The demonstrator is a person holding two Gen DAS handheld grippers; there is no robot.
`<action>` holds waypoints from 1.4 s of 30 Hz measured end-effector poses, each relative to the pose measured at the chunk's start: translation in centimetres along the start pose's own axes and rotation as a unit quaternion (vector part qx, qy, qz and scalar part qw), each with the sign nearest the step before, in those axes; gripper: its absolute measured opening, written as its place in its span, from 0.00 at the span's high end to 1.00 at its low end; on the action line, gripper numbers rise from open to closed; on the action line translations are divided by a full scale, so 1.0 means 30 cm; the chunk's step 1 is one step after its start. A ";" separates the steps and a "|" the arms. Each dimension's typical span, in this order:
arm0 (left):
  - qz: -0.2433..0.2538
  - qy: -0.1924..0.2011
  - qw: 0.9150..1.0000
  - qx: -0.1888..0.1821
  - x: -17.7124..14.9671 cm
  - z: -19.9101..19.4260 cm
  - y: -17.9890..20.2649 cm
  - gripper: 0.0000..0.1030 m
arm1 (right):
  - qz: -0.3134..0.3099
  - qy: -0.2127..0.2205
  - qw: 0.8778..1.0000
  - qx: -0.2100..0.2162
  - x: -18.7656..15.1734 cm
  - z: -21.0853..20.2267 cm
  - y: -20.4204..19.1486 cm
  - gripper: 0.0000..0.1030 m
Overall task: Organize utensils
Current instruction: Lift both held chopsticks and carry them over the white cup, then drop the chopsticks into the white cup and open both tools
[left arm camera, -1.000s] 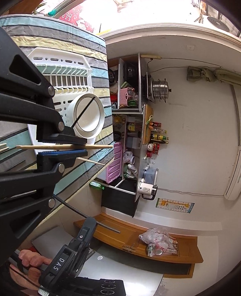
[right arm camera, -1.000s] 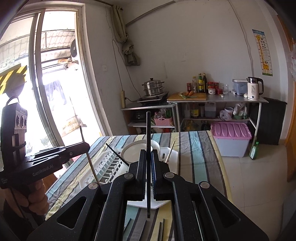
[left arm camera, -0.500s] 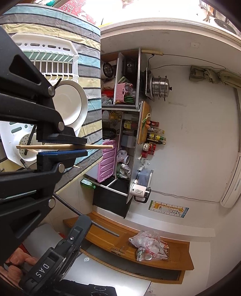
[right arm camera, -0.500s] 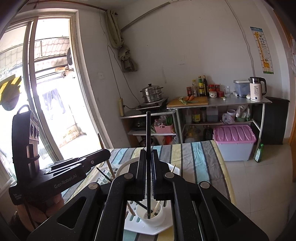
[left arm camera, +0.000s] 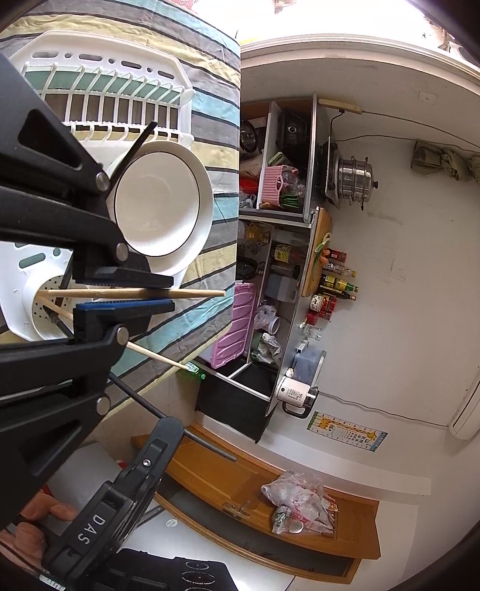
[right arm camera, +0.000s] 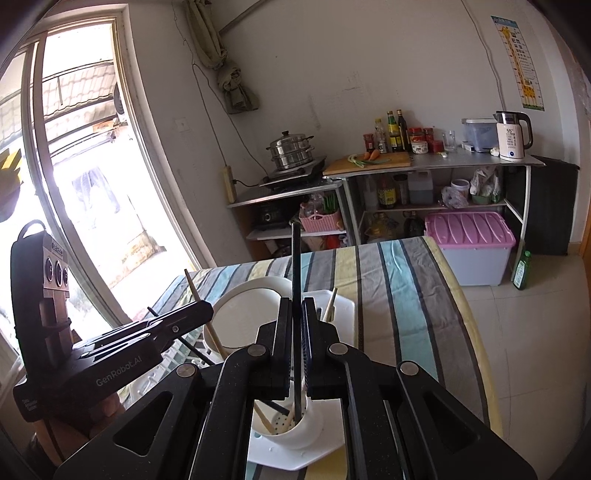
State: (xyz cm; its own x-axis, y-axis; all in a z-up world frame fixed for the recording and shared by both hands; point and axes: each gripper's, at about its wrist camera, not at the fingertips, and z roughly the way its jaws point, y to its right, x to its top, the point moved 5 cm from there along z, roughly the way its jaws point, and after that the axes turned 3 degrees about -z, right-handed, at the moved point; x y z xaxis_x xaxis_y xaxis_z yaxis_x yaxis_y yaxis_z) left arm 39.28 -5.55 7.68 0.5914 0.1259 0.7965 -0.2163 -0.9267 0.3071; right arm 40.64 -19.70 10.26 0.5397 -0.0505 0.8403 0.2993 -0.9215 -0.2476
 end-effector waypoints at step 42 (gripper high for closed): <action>0.021 0.021 0.999 0.037 -0.237 -0.289 -0.038 0.80 | -0.035 0.002 0.999 -0.010 -0.225 -0.320 -0.057 0.84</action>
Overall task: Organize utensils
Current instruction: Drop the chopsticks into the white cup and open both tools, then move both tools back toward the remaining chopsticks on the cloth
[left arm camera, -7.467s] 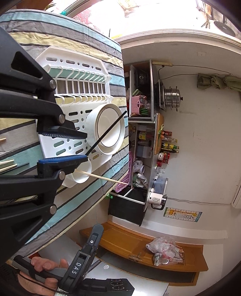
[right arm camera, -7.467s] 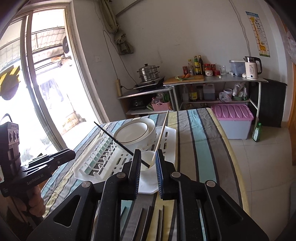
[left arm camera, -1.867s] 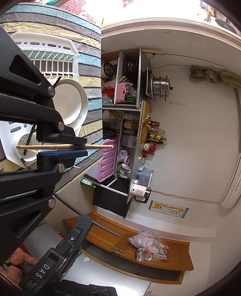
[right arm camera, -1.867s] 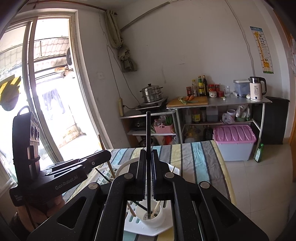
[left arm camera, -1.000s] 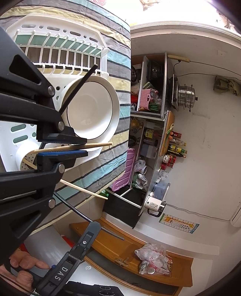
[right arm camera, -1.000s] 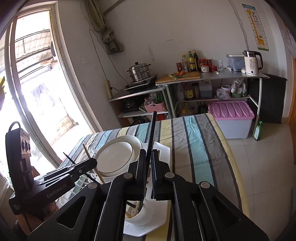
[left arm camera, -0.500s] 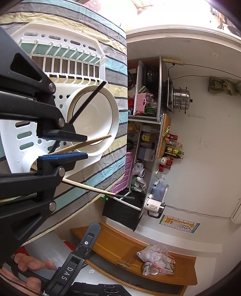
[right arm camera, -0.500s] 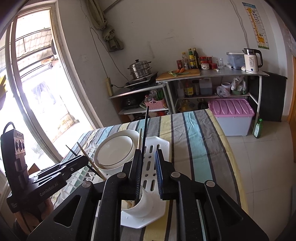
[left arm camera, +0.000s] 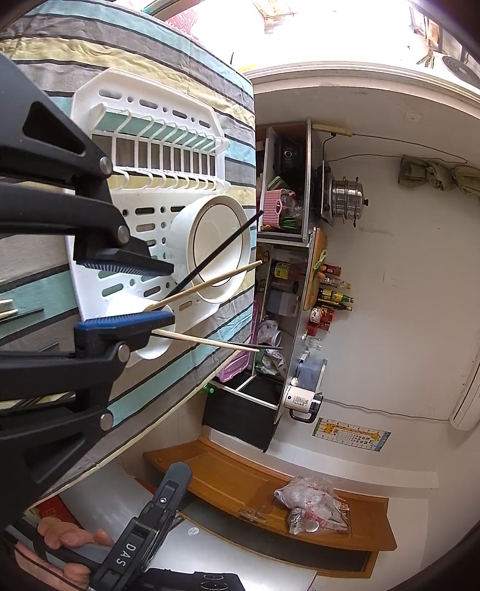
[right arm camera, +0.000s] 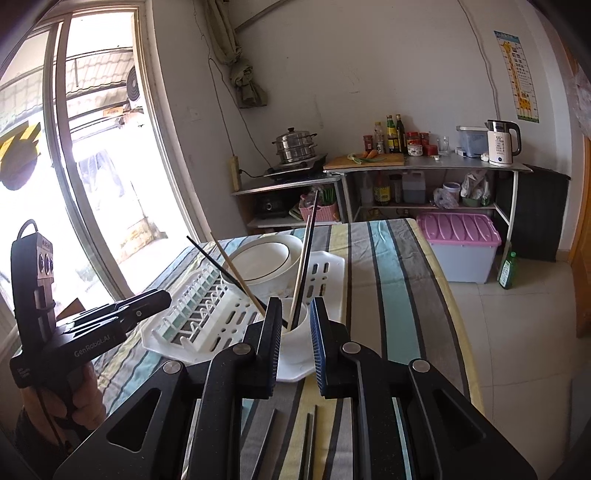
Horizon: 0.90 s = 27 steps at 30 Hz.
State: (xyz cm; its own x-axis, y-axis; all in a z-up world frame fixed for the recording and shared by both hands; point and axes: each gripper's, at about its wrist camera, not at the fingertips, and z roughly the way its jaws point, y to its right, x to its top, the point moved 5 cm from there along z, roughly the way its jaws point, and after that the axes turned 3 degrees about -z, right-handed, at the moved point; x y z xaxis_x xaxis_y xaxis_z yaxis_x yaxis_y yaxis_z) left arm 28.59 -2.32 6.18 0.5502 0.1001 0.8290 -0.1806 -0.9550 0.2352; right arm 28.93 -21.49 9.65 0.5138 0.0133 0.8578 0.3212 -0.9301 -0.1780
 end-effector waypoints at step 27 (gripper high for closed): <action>0.023 -0.041 0.999 0.019 -0.514 -0.337 0.014 0.80 | -0.005 -0.033 0.999 0.000 -0.445 -0.316 -0.115 0.84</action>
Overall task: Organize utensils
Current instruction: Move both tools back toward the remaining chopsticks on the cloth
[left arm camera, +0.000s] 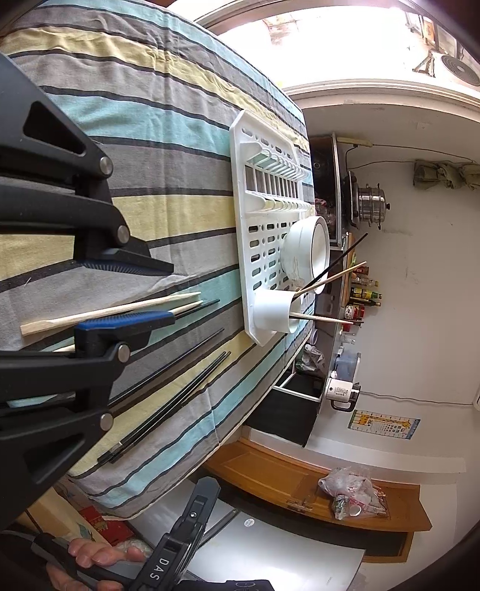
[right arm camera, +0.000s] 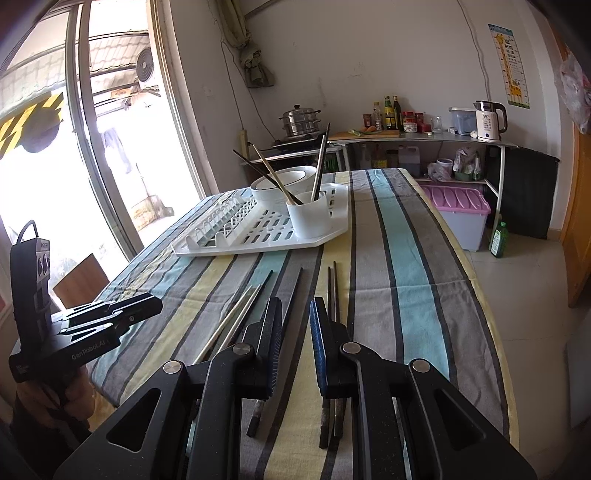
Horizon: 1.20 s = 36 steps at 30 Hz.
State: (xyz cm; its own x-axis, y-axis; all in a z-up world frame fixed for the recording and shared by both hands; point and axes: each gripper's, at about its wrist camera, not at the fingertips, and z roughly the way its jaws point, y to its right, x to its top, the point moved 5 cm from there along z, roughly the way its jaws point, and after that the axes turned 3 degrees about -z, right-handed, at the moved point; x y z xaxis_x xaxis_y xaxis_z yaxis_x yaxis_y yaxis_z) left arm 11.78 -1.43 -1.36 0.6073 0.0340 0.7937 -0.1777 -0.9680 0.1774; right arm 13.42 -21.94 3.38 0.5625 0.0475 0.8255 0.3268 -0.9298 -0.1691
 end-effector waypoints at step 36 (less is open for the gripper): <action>0.012 -0.107 0.994 0.001 -0.007 0.305 -0.002 0.80 | -0.040 -0.128 0.991 0.004 0.012 0.390 0.063 0.84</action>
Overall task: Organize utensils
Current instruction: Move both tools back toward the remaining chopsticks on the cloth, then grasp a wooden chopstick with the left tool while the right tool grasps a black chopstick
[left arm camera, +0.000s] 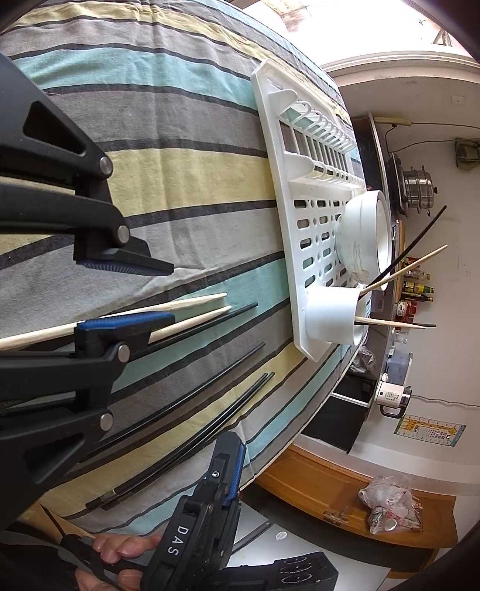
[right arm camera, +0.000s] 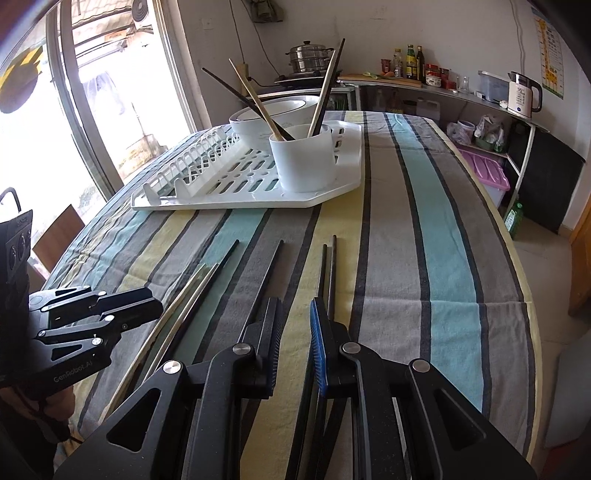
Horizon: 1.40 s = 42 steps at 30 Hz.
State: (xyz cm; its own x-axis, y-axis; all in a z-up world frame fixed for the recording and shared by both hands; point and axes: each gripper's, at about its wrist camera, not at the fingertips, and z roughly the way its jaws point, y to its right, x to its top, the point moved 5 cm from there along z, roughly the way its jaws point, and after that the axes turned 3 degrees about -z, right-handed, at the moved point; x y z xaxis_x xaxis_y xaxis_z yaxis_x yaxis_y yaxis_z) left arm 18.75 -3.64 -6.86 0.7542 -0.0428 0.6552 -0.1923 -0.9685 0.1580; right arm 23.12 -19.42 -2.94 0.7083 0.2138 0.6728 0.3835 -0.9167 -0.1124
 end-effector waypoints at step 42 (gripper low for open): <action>0.039 -0.021 0.997 0.057 0.058 0.091 0.008 0.92 | -0.030 -0.074 0.996 -0.036 0.087 0.188 0.025 0.95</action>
State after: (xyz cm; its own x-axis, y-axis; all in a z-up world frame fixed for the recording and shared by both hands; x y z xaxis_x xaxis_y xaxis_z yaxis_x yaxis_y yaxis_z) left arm 21.74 -4.63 -7.70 0.7655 -0.1279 0.6306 -0.1817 -0.9831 0.0211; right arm 28.58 -17.63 -5.39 0.7668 0.3108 0.5617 0.3875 -0.9217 -0.0190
